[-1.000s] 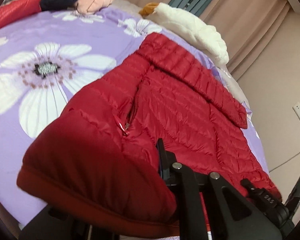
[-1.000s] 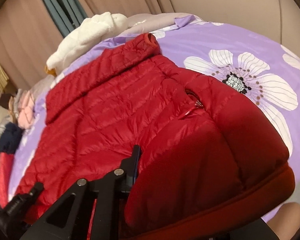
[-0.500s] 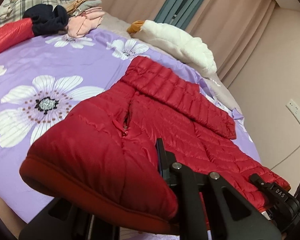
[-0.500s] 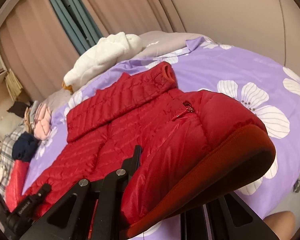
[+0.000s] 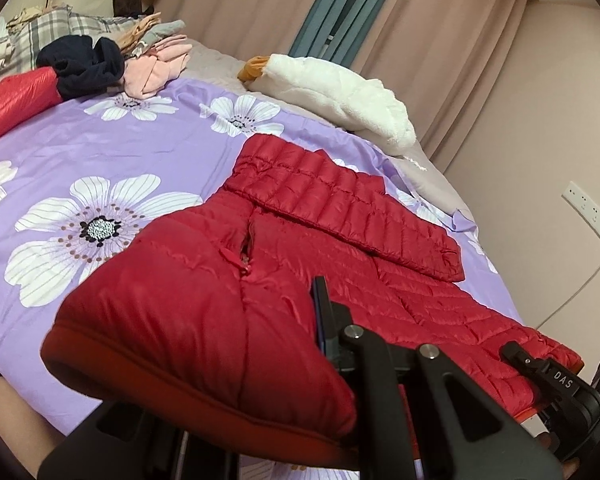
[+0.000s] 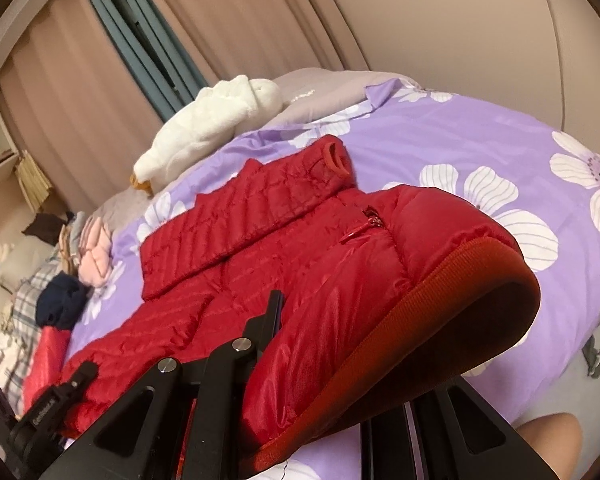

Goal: Fold large clothes

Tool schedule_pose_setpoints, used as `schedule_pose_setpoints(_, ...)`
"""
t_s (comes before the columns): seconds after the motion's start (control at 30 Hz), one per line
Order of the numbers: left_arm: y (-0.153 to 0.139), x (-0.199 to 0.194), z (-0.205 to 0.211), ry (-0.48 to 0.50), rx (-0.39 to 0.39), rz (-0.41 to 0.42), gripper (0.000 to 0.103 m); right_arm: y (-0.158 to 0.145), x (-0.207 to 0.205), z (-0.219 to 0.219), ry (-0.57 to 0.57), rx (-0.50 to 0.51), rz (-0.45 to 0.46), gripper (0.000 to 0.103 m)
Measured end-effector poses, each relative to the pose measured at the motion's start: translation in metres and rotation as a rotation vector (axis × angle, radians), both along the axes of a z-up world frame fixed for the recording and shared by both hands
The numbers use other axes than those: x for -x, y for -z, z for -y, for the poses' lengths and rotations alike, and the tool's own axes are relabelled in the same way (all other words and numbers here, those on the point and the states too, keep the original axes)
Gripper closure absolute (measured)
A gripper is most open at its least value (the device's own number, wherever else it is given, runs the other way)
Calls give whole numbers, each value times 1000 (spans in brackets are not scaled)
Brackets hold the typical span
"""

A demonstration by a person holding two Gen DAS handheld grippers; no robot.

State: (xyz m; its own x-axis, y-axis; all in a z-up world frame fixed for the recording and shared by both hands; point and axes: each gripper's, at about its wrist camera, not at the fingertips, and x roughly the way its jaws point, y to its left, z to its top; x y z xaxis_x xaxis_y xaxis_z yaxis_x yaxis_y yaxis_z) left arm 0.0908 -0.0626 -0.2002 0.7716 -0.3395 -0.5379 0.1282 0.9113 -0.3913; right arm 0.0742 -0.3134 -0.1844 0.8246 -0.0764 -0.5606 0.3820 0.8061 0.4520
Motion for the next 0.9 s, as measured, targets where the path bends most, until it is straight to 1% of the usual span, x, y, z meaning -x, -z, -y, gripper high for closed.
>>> schedule_pose_setpoints(0.13, -4, 1, 0, 2, 3, 1, 89, -4, 0, 3, -1, -2, 5, 85)
schedule_pose_setpoints(0.2, -6, 1, -1, -1, 23, 28, 89, -6, 0, 3, -3, -5, 10, 85)
schedule_pose_setpoints(0.3, -9, -1, 5, 0, -8, 51, 89, -8, -4, 6, -8, 4, 18, 85)
schedule_pose_setpoints(0.5, -17, -9, 10, -1, -25, 88, 89, -17, -11, 8, -12, 16, 49, 85)
schedule_pose_setpoints(0.7, -31, -33, 15, 7, -18, 117, 89, -30, -27, 12, -19, 45, 91, 85)
schedule_pose_setpoints(0.8, -38, -51, 22, -3, -52, 141, 89, -39, -44, 16, -24, 62, 113, 85)
schedule_pose_setpoints(0.9, -43, -69, 24, -16, -30, 144, 89, -47, -62, 20, -31, 86, 129, 85)
